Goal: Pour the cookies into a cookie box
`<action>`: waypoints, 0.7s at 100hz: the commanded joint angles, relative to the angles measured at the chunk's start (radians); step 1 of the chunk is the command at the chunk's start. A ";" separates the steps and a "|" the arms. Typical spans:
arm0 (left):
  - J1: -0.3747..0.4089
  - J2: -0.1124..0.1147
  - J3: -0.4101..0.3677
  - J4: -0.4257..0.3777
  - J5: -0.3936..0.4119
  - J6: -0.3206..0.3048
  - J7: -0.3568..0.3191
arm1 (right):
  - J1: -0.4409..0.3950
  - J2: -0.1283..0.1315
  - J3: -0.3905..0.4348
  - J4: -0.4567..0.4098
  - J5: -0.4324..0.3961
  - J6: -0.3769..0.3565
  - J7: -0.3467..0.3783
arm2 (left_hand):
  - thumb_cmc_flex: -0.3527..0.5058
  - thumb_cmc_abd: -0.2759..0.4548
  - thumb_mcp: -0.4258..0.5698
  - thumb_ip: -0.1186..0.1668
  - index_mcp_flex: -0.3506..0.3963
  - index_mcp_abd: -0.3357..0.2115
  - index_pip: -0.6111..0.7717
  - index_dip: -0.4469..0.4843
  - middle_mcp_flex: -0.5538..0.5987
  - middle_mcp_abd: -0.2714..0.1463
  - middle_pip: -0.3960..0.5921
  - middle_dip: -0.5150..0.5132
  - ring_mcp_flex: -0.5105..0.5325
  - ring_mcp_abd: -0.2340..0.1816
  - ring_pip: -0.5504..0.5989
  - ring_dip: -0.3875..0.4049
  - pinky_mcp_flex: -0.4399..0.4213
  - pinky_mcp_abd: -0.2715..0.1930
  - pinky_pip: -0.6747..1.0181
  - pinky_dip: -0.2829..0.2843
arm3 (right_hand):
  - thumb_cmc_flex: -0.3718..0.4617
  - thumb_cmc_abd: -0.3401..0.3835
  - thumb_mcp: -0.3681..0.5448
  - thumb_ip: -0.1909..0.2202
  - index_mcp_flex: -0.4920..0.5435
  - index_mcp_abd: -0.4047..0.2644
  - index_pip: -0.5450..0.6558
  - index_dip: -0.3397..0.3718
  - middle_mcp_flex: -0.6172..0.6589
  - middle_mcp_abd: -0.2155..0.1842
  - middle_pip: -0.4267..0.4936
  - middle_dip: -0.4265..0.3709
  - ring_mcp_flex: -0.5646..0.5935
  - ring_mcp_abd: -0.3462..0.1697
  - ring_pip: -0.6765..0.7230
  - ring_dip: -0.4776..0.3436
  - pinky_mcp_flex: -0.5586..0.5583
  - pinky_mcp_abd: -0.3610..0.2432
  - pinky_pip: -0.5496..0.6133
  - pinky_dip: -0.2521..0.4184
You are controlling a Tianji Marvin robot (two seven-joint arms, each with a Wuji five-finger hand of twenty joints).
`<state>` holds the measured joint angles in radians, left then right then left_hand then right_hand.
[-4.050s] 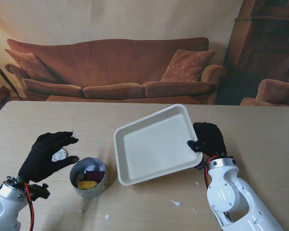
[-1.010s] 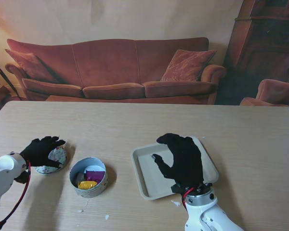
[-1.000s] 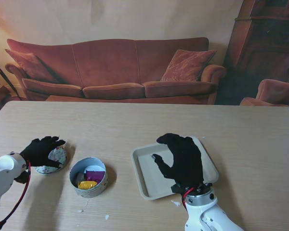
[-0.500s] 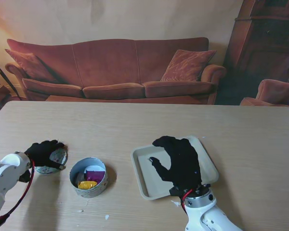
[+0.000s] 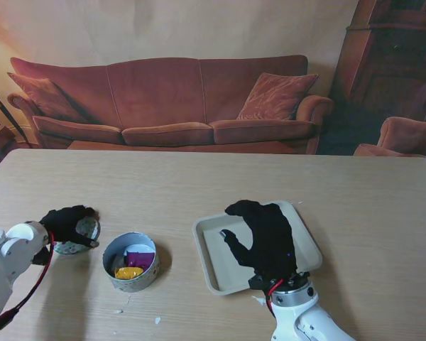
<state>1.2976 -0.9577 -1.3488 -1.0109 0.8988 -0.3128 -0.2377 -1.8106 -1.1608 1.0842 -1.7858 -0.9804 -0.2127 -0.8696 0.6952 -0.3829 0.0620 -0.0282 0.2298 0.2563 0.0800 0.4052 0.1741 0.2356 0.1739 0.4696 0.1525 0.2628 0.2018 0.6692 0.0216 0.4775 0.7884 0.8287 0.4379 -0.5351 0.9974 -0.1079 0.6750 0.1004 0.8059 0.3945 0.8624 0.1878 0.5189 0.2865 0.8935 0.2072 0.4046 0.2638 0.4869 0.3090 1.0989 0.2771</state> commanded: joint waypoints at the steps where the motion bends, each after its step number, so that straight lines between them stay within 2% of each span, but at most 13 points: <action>1: 0.023 -0.008 0.034 0.065 0.014 0.009 -0.027 | -0.005 -0.008 -0.003 -0.005 -0.002 -0.004 0.016 | 0.024 -0.080 0.171 -0.004 0.011 0.049 0.004 0.004 0.018 0.022 0.034 0.048 0.135 0.021 0.173 0.111 0.121 -0.033 0.223 0.102 | 0.011 0.019 -0.009 0.043 0.031 -0.024 -0.038 -0.007 0.001 -0.020 -0.024 -0.007 -0.016 -0.025 0.006 -0.005 -0.025 0.000 -0.019 -0.001; 7: 0.018 -0.009 0.051 0.079 0.012 0.017 -0.015 | -0.006 -0.008 -0.003 -0.005 0.001 -0.005 0.022 | -0.005 -0.126 0.284 -0.022 0.032 0.075 0.008 0.007 0.027 0.028 0.072 0.082 0.153 0.019 0.227 0.182 0.138 -0.037 0.281 0.147 | 0.010 0.021 -0.010 0.042 0.031 -0.025 -0.039 -0.007 -0.003 -0.020 -0.026 -0.007 -0.021 -0.025 0.003 -0.005 -0.030 -0.001 -0.023 0.000; 12: 0.012 -0.009 0.069 0.095 0.015 0.024 0.004 | -0.006 -0.007 -0.003 -0.005 0.002 -0.006 0.025 | -0.020 -0.140 0.327 -0.031 0.044 0.095 0.013 0.013 0.037 0.028 0.117 0.119 0.173 0.016 0.297 0.252 0.154 -0.050 0.342 0.189 | 0.008 0.022 -0.012 0.042 0.032 -0.026 -0.040 -0.006 -0.002 -0.021 -0.026 -0.007 -0.022 -0.024 0.003 -0.005 -0.033 -0.001 -0.025 0.001; 21: -0.004 -0.010 0.104 0.129 0.013 0.033 0.035 | -0.005 -0.007 -0.003 -0.004 0.001 -0.005 0.028 | -0.038 -0.164 0.395 -0.044 0.075 0.115 0.024 0.029 0.051 0.020 0.227 0.242 0.221 -0.002 0.473 0.483 0.211 -0.088 0.489 0.313 | 0.008 0.022 -0.013 0.043 0.033 -0.026 -0.042 -0.006 -0.005 -0.021 -0.027 -0.007 -0.025 -0.027 0.001 -0.005 -0.035 0.001 -0.028 0.004; 27: -0.011 -0.010 0.118 0.141 0.009 0.041 0.044 | -0.005 -0.007 -0.003 -0.004 0.002 -0.005 0.030 | -0.036 -0.175 0.422 -0.049 0.101 0.118 0.034 0.037 0.064 0.016 0.283 0.310 0.249 -0.014 0.571 0.598 0.259 -0.122 0.585 0.385 | 0.008 0.022 -0.014 0.043 0.034 -0.026 -0.043 -0.006 -0.006 -0.020 -0.027 -0.007 -0.025 -0.027 0.001 -0.005 -0.035 0.001 -0.029 0.005; 32: -0.014 -0.009 0.123 0.145 0.014 0.042 0.047 | -0.005 -0.006 -0.003 -0.004 0.002 -0.006 0.032 | -0.037 -0.185 0.445 -0.053 0.129 0.119 0.048 0.043 0.085 0.013 0.327 0.359 0.281 -0.026 0.653 0.668 0.310 -0.150 0.663 0.426 | 0.009 0.020 -0.014 0.044 0.034 -0.027 -0.044 -0.005 -0.007 -0.020 -0.028 -0.007 -0.026 -0.026 0.001 -0.005 -0.035 0.001 -0.030 0.007; 40: -0.016 -0.005 0.124 0.143 0.032 0.040 0.047 | -0.003 -0.005 -0.002 -0.002 -0.004 -0.005 0.031 | -0.038 -0.189 0.467 -0.058 0.167 0.111 0.081 0.059 0.126 -0.001 0.393 0.433 0.334 -0.051 0.767 0.744 0.390 -0.195 0.767 0.459 | 0.010 0.016 -0.015 0.043 0.036 -0.029 -0.044 -0.004 -0.010 -0.020 -0.029 -0.008 -0.027 -0.028 0.000 -0.005 -0.036 0.001 -0.031 0.009; 46: -0.013 -0.005 0.115 0.138 0.039 0.039 0.053 | -0.003 -0.003 -0.001 -0.001 -0.009 -0.004 0.032 | -0.034 -0.200 0.489 -0.062 0.198 0.104 0.123 0.079 0.163 -0.008 0.442 0.484 0.376 -0.066 0.848 0.781 0.466 -0.217 0.845 0.465 | 0.012 0.012 -0.014 0.041 0.038 -0.031 -0.044 -0.003 -0.010 -0.020 -0.029 -0.007 -0.028 -0.028 -0.001 -0.005 -0.036 -0.002 -0.032 0.010; 49: -0.014 -0.005 0.115 0.143 0.050 0.032 0.077 | -0.003 -0.003 -0.001 -0.001 -0.010 -0.004 0.033 | -0.043 -0.199 0.498 -0.068 0.213 0.098 0.150 0.090 0.183 -0.013 0.467 0.509 0.398 -0.076 0.888 0.794 0.503 -0.228 0.881 0.462 | 0.013 0.012 -0.014 0.040 0.040 -0.031 -0.043 -0.003 -0.012 -0.020 -0.029 -0.008 -0.031 -0.028 -0.002 -0.005 -0.036 -0.002 -0.033 0.011; 53: -0.019 -0.004 0.121 0.155 0.066 0.018 0.115 | -0.003 -0.002 -0.001 -0.001 -0.010 -0.004 0.034 | -0.061 -0.205 0.516 -0.077 0.239 0.092 0.205 0.108 0.233 -0.022 0.497 0.542 0.451 -0.097 0.945 0.794 0.582 -0.257 0.944 0.419 | 0.014 0.010 -0.014 0.038 0.041 -0.034 -0.042 -0.003 -0.011 -0.020 -0.029 -0.007 -0.031 -0.028 -0.003 -0.005 -0.037 -0.003 -0.034 0.012; 59: -0.014 -0.004 0.109 0.146 0.075 0.012 0.118 | -0.003 -0.002 -0.001 -0.001 -0.012 -0.004 0.034 | -0.057 -0.210 0.531 -0.081 0.241 0.087 0.260 0.118 0.255 -0.026 0.522 0.559 0.474 -0.104 0.983 0.797 0.618 -0.267 0.980 0.397 | 0.013 0.009 -0.014 0.036 0.043 -0.034 -0.041 -0.004 -0.013 -0.020 -0.029 -0.008 -0.032 -0.029 -0.003 -0.005 -0.037 -0.003 -0.035 0.013; 69: -0.006 -0.002 0.091 0.130 0.096 0.009 0.117 | -0.003 -0.002 0.000 -0.001 -0.014 -0.004 0.032 | -0.046 -0.227 0.574 -0.086 0.246 0.081 0.380 0.126 0.310 -0.037 0.568 0.589 0.541 -0.129 1.057 0.790 0.728 -0.305 1.055 0.328 | 0.016 0.006 -0.013 0.033 0.044 -0.034 -0.040 -0.005 -0.013 -0.021 -0.029 -0.008 -0.034 -0.029 -0.004 -0.005 -0.037 -0.004 -0.036 0.015; 70: -0.006 -0.002 0.089 0.129 0.098 0.009 0.118 | -0.003 -0.002 0.000 -0.001 -0.014 -0.004 0.032 | -0.046 -0.230 0.582 -0.087 0.251 0.081 0.401 0.127 0.324 -0.040 0.576 0.593 0.555 -0.132 1.071 0.785 0.748 -0.311 1.074 0.307 | 0.017 0.005 -0.013 0.033 0.044 -0.035 -0.040 -0.005 -0.013 -0.021 -0.029 -0.008 -0.034 -0.030 -0.004 -0.005 -0.037 -0.004 -0.036 0.015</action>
<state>1.2382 -0.9550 -1.2674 -0.9218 0.9765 -0.3071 -0.0585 -1.8091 -1.1573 1.0851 -1.7843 -0.9919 -0.2140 -0.8495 0.4179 -0.5833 0.2403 -0.2687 0.3810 0.3263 0.2493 0.4551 0.3252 0.2242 0.6224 1.0515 0.6481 0.1674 1.1971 1.4292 0.6394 0.3797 1.4554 1.1666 0.4379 -0.5348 0.9974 -0.1079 0.6988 0.0900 0.8108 0.3935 0.8619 0.1878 0.5088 0.2860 0.8846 0.2040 0.4045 0.2639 0.4683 0.3090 1.0797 0.2794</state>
